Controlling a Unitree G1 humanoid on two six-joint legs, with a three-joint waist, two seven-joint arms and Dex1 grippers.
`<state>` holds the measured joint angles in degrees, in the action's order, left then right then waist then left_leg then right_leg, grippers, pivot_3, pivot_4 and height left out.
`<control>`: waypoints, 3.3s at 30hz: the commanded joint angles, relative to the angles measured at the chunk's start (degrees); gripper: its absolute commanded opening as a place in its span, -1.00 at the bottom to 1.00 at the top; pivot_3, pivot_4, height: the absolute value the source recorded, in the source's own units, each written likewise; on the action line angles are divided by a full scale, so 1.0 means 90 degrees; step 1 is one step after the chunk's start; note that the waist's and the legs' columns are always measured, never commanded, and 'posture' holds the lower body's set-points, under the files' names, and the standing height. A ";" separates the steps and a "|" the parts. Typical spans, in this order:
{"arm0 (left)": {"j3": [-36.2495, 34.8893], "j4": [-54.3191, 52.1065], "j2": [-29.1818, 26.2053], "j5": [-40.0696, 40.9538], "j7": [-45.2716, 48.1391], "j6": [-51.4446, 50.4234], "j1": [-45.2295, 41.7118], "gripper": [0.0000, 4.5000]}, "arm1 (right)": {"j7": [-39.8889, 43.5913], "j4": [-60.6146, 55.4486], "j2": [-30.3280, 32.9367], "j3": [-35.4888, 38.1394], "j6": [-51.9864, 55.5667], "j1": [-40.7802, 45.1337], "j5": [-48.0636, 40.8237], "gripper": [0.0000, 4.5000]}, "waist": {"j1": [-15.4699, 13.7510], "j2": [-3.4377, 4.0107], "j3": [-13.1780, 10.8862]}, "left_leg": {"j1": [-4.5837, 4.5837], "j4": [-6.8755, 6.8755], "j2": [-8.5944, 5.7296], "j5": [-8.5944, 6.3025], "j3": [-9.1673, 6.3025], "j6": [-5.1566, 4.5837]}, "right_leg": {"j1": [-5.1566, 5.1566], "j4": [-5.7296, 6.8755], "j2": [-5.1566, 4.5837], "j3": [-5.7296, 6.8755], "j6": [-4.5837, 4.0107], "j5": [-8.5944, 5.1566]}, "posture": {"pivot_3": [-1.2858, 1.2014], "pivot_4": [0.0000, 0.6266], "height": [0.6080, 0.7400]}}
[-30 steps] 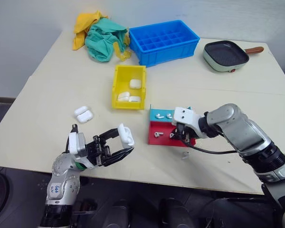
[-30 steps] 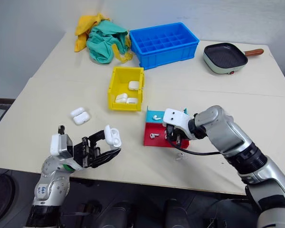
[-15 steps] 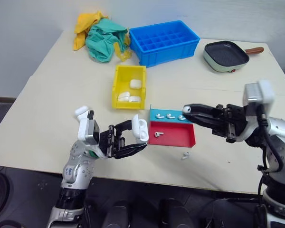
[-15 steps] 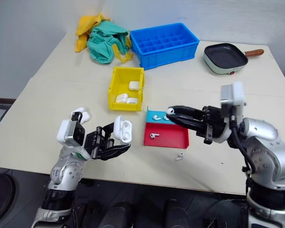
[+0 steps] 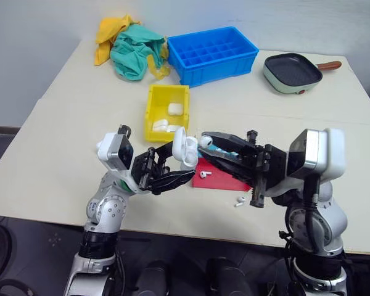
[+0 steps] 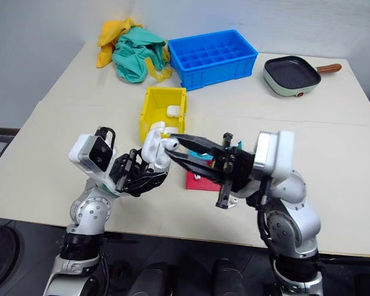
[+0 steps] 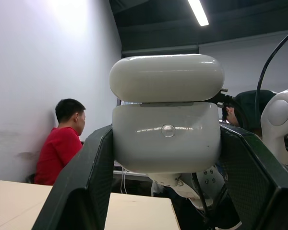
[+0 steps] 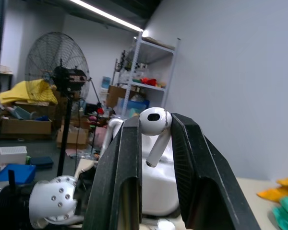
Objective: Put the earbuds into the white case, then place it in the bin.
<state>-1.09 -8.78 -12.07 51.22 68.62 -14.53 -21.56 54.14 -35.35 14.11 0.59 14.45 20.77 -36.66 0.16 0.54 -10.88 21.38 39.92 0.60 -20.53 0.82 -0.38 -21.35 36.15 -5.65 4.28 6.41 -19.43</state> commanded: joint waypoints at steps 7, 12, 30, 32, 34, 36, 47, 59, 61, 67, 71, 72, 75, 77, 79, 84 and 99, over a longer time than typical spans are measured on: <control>0.0078 -0.0291 0.0073 -0.0065 0.0137 0.0109 0.0115 0.24 | -0.0155 0.0405 -0.0011 -0.0365 -0.0590 0.0229 0.0164 -0.80 | 0.0002 0.0000 0.0000 | 0.0000 0.0000 0.0000 0.0000 0.0000 0.0000 | 0.0000 0.0000 0.0000 0.0000 0.0000 0.0000 | 0.03 -0.52 1.00; 0.0088 -0.0282 0.0118 -0.0123 0.0147 0.0188 0.0121 0.24 | -0.0058 0.0666 0.0094 -0.0421 -0.0754 0.0155 0.0245 -0.80 | 0.0004 0.0000 0.0000 | 0.0000 -0.0001 0.0001 0.0000 0.0000 0.0000 | 0.0000 0.0000 0.0000 -0.0001 0.0000 0.0000 | 0.03 -0.52 1.00; 0.0259 -0.0238 0.0368 -0.0393 0.0305 0.0511 0.0189 0.24 | 0.0251 0.1177 0.0423 -0.0740 -0.0980 0.0003 0.0230 -0.80 | 0.0001 0.0000 0.0000 | 0.0000 0.0000 0.0001 0.0000 0.0000 -0.0001 | 0.0000 0.0000 -0.0002 0.0000 0.0000 0.0000 | 0.03 -0.52 1.00; 0.0270 -0.0214 0.0365 -0.0414 0.0348 0.0528 0.0203 0.24 | 0.0312 0.1205 0.0423 -0.0765 -0.1019 0.0035 0.0218 -0.80 | 0.0001 0.0000 0.0000 | 0.0000 -0.0001 0.0001 0.0000 0.0000 -0.0001 | 0.0000 0.0000 -0.0001 0.0000 0.0000 0.0000 | 0.03 -0.52 1.00; 0.0276 -0.0187 0.0369 -0.0428 0.0384 0.0536 0.0211 0.24 | 0.0369 0.1234 0.0424 -0.0787 -0.1038 0.0065 0.0217 -0.80 | 0.0001 0.0000 0.0000 | 0.0000 -0.0001 0.0001 0.0000 0.0000 -0.0001 | 0.0000 0.0000 -0.0001 0.0000 0.0000 0.0000 | 0.03 -0.52 1.00; 0.0287 -0.0169 0.0371 -0.0431 0.0416 0.0532 0.0216 0.24 | 0.0435 0.1253 0.0445 -0.0811 -0.1025 0.0097 0.0211 -0.80 | 0.0001 0.0000 0.0000 | 0.0000 -0.0001 0.0002 0.0000 0.0000 -0.0001 | 0.0000 0.0000 -0.0001 0.0000 -0.0001 0.0000 | 0.03 -0.52 1.00; 0.0315 0.0001 0.0449 -0.0507 0.0561 0.0612 0.0148 0.24 | 0.0542 0.1233 0.0498 -0.0991 -0.0885 0.0234 0.0174 -0.80 | -0.0005 0.0000 0.0000 | 0.0000 0.0000 0.0002 0.0000 0.0000 -0.0001 | 0.0000 0.0000 -0.0002 0.0000 -0.0001 0.0000 | 0.03 -0.52 1.00; 0.0247 0.0033 0.0561 -0.0597 0.0503 0.0852 0.0101 0.24 | 0.0708 0.1466 0.0714 -0.0896 -0.1014 0.0030 0.0183 -0.80 | -0.0005 0.0000 0.0000 | 0.0000 0.0000 0.0002 0.0000 0.0000 -0.0001 | 0.0001 -0.0002 -0.0002 0.0001 -0.0001 0.0000 | 0.03 -0.52 1.00; 0.0243 0.0012 0.0586 -0.0602 0.0490 0.0871 0.0095 0.24 | 0.0736 0.1529 0.0730 -0.0888 -0.1035 0.0009 0.0172 -0.80 | -0.0005 0.0000 0.0000 | 0.0001 0.0000 0.0002 0.0000 0.0000 -0.0001 | 0.0001 -0.0003 -0.0002 0.0001 -0.0001 0.0000 | 0.03 -0.52 1.00; 0.0223 -0.0064 0.0647 -0.0608 0.0464 0.0882 0.0059 0.24 | 0.0792 0.1727 0.0740 -0.0871 -0.1079 -0.0018 0.0121 -0.80 | -0.0005 0.0000 0.0000 | 0.0000 0.0000 0.0002 0.0000 0.0000 -0.0001 | 0.0001 -0.0003 -0.0003 0.0002 0.0000 0.0000 | 0.03 -0.52 1.00; 0.0214 -0.0079 0.0674 -0.0629 0.0479 0.0882 0.0032 0.24 | 0.0802 0.1805 0.0742 -0.0842 -0.0977 0.0064 0.0048 -0.80 | -0.0005 0.0000 0.0000 | 0.0000 0.0000 0.0002 0.0000 0.0000 -0.0001 | 0.0001 -0.0003 -0.0002 0.0002 -0.0001 0.0000 | 0.03 -0.52 1.00; 0.0213 -0.0079 0.0679 -0.0633 0.0481 0.0884 0.0023 0.24 | 0.0802 0.1822 0.0743 -0.0835 -0.0947 0.0092 0.0030 -0.80 | -0.0005 0.0000 0.0000 | 0.0000 0.0000 0.0002 0.0000 0.0000 -0.0001 | 0.0001 -0.0003 -0.0003 0.0002 -0.0001 0.0000 | 0.03 -0.52 1.00; 0.0211 -0.0119 0.0693 -0.0633 0.0468 0.0882 0.0006 0.24 | 0.0793 0.1801 0.0766 -0.0815 -0.0858 0.0167 -0.0065 -0.48 | -0.0005 0.0000 0.0000 | 0.0001 0.0000 0.0002 0.0000 0.0000 -0.0001 | 0.0001 -0.0003 -0.0003 0.0002 0.0000 0.0000 | 0.03 -0.52 1.00; 0.0208 -0.0134 0.0700 -0.0630 0.0466 0.0889 -0.0002 0.24 | 0.0779 0.1772 0.0788 -0.0782 -0.0819 0.0216 -0.0118 -0.20 | -0.0005 0.0000 0.0000 | 0.0001 0.0000 0.0002 0.0000 0.0000 -0.0001 | 0.0001 -0.0003 -0.0003 0.0002 0.0000 0.0000 | 0.03 -0.52 1.00; 0.0207 -0.0125 0.0707 -0.0632 0.0470 0.0904 -0.0011 0.24 | 0.0763 0.1754 0.0795 -0.0729 -0.0765 0.0261 -0.0172 0.08 | -0.0006 0.0000 0.0000 | 0.0001 0.0000 0.0002 0.0000 0.0000 -0.0001 | 0.0001 -0.0003 -0.0003 0.0002 -0.0001 0.0000 | 0.03 -0.52 1.00; 0.0199 -0.0061 0.0741 -0.0669 0.0470 0.0993 0.0021 0.24 | 0.0676 0.1663 0.0874 -0.0498 -0.0590 0.0366 -0.0396 0.83 | -0.0011 0.0000 0.0000 | 0.0001 0.0000 0.0002 0.0000 0.0000 -0.0001 | 0.0002 -0.0003 -0.0004 0.0003 -0.0001 0.0000 | 0.03 -0.52 1.00; -0.0263 0.0004 0.0210 -0.0796 0.0524 0.1350 0.0885 0.24 | 0.1358 0.2184 0.3218 0.2944 -0.0764 -0.2363 -0.0366 0.99 | -0.0173 -0.0001 -0.0001 | -0.0002 -0.0012 0.0000 -0.0002 -0.0008 -0.0008 | 0.0023 -0.0029 -0.0005 0.0014 -0.0001 0.0000 | 0.03 -0.52 1.00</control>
<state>-2.09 -6.47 -9.69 43.54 73.29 -3.52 -14.31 63.42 -19.65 41.99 21.96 11.91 1.84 -43.22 -1.39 0.54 -10.89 21.30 39.79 0.57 -20.57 0.76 -0.48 -21.06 35.87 -5.69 4.40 6.40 -19.43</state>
